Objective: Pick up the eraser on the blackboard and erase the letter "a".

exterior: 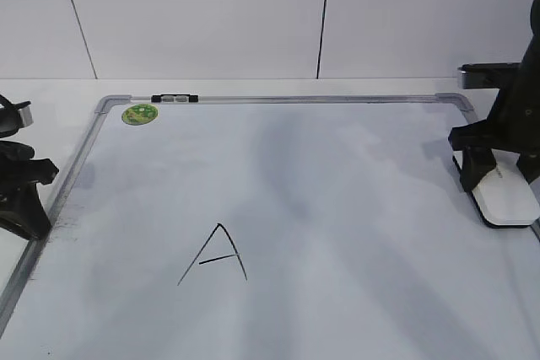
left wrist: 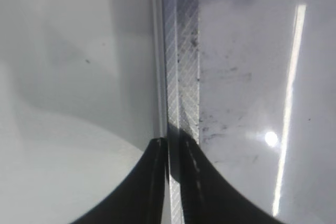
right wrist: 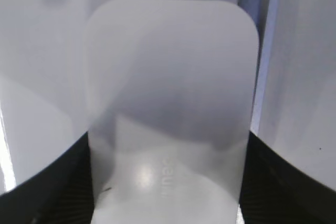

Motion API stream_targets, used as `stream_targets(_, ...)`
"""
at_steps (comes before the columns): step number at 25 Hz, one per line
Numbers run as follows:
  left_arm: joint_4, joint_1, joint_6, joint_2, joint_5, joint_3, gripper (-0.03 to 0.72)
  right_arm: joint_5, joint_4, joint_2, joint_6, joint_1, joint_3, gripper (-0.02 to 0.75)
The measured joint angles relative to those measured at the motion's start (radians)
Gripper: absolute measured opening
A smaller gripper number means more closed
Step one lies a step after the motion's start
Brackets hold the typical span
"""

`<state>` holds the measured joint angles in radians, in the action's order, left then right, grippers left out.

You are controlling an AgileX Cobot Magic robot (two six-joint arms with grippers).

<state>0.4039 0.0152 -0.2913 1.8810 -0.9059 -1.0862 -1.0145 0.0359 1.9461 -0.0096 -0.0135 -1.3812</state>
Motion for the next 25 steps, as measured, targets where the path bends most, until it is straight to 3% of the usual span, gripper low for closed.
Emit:
stream_targets(15,0.000,0.000,0.000,0.000,0.000,0.000,0.065,0.016,0.000,0.005,-0.002,0.000,0.000,0.542)
stream_targets(25,0.000,0.000,0.000,0.000,0.000,0.000,0.065,0.017,0.004,0.005,-0.002,0.000,-0.006,0.630)
